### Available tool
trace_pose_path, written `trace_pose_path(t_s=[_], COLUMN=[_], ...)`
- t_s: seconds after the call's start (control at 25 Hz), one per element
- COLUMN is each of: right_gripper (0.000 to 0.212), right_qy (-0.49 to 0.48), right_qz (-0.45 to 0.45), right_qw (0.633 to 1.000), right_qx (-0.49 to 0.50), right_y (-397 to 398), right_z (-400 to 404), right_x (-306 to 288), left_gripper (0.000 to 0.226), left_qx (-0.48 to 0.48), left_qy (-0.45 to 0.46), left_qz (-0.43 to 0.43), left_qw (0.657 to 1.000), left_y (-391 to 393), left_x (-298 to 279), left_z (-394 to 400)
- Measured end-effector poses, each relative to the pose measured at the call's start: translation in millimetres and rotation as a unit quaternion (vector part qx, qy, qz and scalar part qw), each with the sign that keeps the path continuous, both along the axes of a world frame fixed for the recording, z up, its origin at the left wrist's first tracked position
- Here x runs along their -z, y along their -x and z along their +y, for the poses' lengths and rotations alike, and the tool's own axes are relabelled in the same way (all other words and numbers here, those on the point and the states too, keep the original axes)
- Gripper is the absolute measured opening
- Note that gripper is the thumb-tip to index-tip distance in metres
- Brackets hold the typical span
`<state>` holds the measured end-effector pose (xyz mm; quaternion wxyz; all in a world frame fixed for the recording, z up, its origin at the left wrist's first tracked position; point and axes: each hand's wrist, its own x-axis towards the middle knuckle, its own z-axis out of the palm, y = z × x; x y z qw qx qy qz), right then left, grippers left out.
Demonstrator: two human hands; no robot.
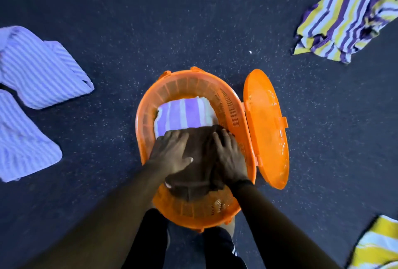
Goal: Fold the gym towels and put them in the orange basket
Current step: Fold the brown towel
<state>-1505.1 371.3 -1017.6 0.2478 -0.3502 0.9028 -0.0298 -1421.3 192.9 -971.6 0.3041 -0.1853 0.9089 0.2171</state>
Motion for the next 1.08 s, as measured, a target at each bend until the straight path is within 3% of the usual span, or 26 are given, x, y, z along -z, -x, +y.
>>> trace_pose_path(t_s=[0.08,0.24,0.4,0.56,0.68,0.8,0.92,1.08], right_gripper=[0.076,0.059,0.08,0.082,0.065,0.081,0.077,0.075], right_qy=[-0.025,-0.051,-0.031,-0.068,-0.117,-0.107,0.004,0.052], right_qz=[-0.004,-0.007,-0.009,-0.082,-0.117,-0.168,-0.142,-0.115], right_qw=[0.997,0.994,0.994,0.992,0.984,0.977,0.989,0.992], right_qx=[-0.079,-0.1,-0.103,-0.072,-0.058,-0.08,-0.035,-0.029], right_y=[-14,-10,-13,-8,15,42,77,123], right_z=[16,28,26,17,-4,-26,-70,-140], right_x=[33,88,144,139,74,-8,-143,-354], left_gripper=[0.1,0.142,0.15,0.149,0.137,0.12,0.116,0.109], left_qx=[0.033,0.071,0.037,0.056,0.037,-0.022,-0.077,-0.196], left_qy=[0.033,0.102,0.111,0.091,0.036,-0.02,-0.009,0.019], left_qz=[-0.004,-0.016,-0.038,-0.028,-0.017,0.001,0.043,0.132], left_qw=[0.999,0.992,0.992,0.994,0.999,1.0,0.996,0.971], left_y=[-2,-7,-11,-11,-6,-2,12,32], left_x=[32,99,153,146,99,20,-104,-313], left_z=[17,40,38,30,18,-3,-42,-104])
